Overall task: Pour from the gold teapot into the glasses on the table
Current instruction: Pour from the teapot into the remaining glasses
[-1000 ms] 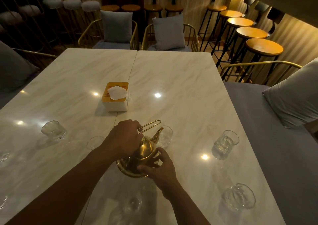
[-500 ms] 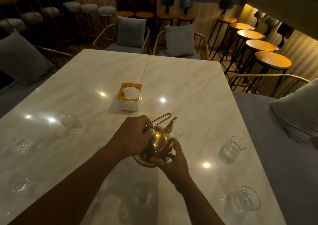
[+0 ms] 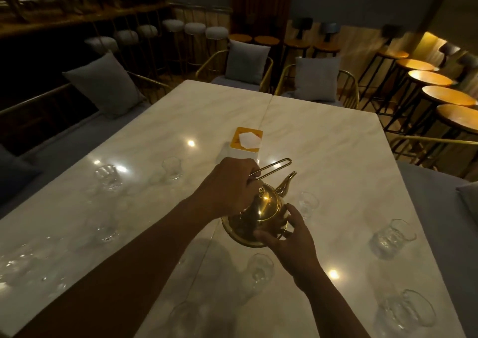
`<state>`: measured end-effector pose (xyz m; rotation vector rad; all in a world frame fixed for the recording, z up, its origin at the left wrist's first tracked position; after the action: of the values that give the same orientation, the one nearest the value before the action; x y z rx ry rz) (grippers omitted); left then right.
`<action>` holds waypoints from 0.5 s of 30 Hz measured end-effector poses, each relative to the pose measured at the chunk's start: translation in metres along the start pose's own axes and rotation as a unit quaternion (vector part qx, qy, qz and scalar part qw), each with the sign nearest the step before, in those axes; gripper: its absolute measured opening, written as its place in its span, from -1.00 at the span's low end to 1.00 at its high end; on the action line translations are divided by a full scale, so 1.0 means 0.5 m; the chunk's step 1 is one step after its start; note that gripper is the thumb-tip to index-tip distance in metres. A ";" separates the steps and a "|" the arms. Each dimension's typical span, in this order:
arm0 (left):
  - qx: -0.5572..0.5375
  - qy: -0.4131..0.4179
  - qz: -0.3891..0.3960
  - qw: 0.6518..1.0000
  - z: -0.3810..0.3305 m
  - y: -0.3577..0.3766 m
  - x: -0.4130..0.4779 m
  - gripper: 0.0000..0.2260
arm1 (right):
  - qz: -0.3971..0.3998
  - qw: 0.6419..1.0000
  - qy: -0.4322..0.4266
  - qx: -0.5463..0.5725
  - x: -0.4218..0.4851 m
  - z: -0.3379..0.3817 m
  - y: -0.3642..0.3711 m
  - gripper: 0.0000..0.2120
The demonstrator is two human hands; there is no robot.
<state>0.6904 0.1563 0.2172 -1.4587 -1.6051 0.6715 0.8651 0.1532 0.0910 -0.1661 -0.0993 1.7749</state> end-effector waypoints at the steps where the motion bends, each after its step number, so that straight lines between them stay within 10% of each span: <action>1: 0.006 0.000 -0.008 1.000 0.006 -0.013 -0.013 -0.84 | 0.010 1.000 -0.005 0.004 -0.008 0.009 0.012 -0.34; 15: 0.094 -0.027 -0.106 0.990 0.096 -0.176 -0.250 -0.79 | 0.056 0.997 -0.046 0.010 -0.160 0.080 0.247 -0.32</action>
<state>0.5991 0.0260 0.2382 -1.1255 -1.6622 0.7232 0.7557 0.0499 0.1155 -0.0774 -0.1408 1.8958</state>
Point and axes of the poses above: each hand's wrist, its own x-axis towards the middle knuckle, its own y-axis out of the palm, z = x × y, the point moved 3 cm from there along x, towards the middle knuckle, and after that the axes turned 4 degrees about x, right-handed, at the moved point
